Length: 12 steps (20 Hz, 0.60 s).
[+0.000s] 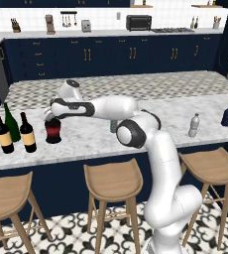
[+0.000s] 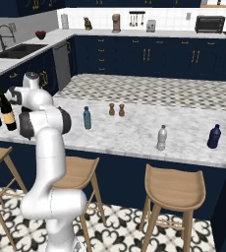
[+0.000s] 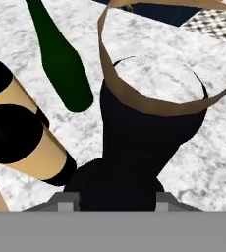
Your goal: Move the plastic bottles in the middle to the plastics group, and the glass bottles in the middle to the glass group.
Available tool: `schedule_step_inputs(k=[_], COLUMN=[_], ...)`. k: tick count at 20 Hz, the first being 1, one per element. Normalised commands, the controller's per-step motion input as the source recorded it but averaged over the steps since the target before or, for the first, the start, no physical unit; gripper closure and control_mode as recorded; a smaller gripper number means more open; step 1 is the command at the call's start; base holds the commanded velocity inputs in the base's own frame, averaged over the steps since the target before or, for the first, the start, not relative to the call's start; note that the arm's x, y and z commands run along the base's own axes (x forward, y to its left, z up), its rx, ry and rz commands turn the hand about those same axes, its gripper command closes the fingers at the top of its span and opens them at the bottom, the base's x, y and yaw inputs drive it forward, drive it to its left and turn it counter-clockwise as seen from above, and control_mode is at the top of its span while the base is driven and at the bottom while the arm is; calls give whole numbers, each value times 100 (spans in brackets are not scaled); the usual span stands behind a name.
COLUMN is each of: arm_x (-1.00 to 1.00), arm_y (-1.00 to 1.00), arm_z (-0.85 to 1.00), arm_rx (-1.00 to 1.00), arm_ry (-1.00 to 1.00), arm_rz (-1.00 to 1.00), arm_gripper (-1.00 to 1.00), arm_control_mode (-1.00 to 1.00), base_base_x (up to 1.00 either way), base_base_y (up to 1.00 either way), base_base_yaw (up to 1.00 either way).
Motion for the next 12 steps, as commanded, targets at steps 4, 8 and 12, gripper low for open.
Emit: schedule_step_inputs(k=[4,8,12], arm_x=[0,0,0], arm_y=[4,9,28], arm_z=[-3,-2,0], arm_rx=[0,0,0], arm_ry=[-14,-11,-13], arm_rz=[4,4,8], arm_gripper=[100,100,100], arm_control_mode=[-100,-100,-100], base_base_x=[0,0,0], base_base_y=[0,0,0], base_base_yaw=[0,0,0])
